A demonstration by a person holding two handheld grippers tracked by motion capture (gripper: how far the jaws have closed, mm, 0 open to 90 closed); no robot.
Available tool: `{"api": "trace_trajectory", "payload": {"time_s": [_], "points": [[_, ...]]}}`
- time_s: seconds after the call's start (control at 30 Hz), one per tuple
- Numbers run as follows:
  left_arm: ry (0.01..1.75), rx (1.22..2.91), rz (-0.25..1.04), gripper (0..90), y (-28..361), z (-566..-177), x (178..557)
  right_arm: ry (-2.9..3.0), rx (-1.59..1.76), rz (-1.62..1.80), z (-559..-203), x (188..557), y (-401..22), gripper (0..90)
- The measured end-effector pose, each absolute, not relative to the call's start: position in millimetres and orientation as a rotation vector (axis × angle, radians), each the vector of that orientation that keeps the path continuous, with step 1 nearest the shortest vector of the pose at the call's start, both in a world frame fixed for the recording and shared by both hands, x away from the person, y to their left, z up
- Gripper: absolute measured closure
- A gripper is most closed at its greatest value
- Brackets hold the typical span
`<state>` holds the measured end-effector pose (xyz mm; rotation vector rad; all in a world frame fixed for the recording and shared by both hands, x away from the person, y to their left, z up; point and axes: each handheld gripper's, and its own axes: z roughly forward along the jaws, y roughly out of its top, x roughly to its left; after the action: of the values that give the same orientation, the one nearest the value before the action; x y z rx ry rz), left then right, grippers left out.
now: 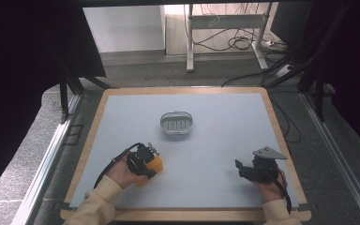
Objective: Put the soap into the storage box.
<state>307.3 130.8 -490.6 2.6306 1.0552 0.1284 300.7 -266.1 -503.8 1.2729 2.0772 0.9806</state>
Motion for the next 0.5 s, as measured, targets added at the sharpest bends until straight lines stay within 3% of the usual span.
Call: {"api": "trace_trajectory", "payload": {"time_s": [0.5], "points": [[0.999, 2.589, 0.111, 62.3, 135, -475, 310, 2.075, 1.274, 0.982, -503, 301, -267, 18.0]]}}
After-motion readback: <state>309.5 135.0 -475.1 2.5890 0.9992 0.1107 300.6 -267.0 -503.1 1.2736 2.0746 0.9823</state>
